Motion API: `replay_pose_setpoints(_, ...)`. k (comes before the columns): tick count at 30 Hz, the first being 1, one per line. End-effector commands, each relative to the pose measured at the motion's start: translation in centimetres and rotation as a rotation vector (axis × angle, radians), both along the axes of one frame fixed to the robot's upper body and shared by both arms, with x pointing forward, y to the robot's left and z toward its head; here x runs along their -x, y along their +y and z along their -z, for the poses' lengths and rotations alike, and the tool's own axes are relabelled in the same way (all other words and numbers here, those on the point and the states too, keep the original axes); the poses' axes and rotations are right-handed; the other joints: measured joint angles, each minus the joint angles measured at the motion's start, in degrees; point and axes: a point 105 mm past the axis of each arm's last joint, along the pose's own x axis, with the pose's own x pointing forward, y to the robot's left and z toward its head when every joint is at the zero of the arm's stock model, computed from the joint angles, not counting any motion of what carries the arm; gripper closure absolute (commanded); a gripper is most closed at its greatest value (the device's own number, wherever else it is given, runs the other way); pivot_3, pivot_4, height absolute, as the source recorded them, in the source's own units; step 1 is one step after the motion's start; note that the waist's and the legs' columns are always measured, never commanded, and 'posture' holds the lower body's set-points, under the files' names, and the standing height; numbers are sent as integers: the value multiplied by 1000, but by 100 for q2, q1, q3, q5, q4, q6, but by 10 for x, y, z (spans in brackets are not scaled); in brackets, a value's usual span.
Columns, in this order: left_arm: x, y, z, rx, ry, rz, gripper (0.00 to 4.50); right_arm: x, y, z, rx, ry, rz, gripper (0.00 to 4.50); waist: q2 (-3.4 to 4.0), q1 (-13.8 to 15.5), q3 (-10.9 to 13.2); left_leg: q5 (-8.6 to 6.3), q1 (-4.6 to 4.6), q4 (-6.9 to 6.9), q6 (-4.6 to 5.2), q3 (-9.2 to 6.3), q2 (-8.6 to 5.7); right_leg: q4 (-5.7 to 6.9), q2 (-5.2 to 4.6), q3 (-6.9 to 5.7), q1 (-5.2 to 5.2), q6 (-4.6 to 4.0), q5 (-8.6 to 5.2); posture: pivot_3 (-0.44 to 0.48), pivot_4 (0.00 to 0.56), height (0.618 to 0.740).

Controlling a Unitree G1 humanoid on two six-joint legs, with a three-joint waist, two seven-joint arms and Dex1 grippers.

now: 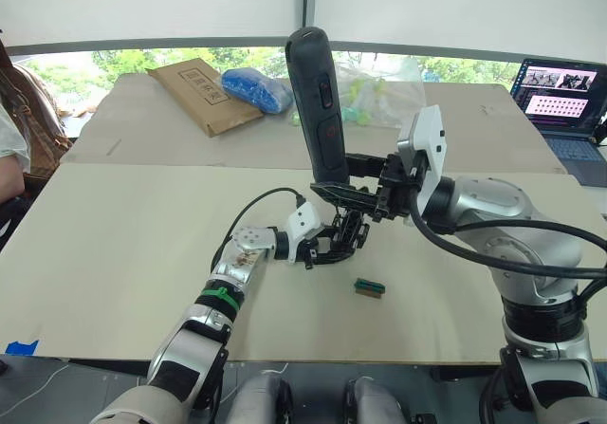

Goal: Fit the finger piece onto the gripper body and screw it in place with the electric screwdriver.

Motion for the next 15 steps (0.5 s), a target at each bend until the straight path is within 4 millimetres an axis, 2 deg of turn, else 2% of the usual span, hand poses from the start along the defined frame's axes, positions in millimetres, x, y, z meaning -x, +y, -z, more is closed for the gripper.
replay_pose_setpoints(1, -2, -7, -14, 19, -45, 18, 2198, 9, 0, -17, -34, -99, -17, 2610, 0, 1, 0, 0, 0, 0, 0, 0, 0, 0, 0, 0, 0, 0, 0, 0, 150, 732)
replay_pose_setpoints(15, -2, -6, -14, 20, -46, 14, 2198, 9, 1, -12, -31, -86, -24, 2610, 0, 1, 0, 0, 0, 0, 0, 0, 0, -1, 0, 0, 0, 0, 0, 0, 150, 732)
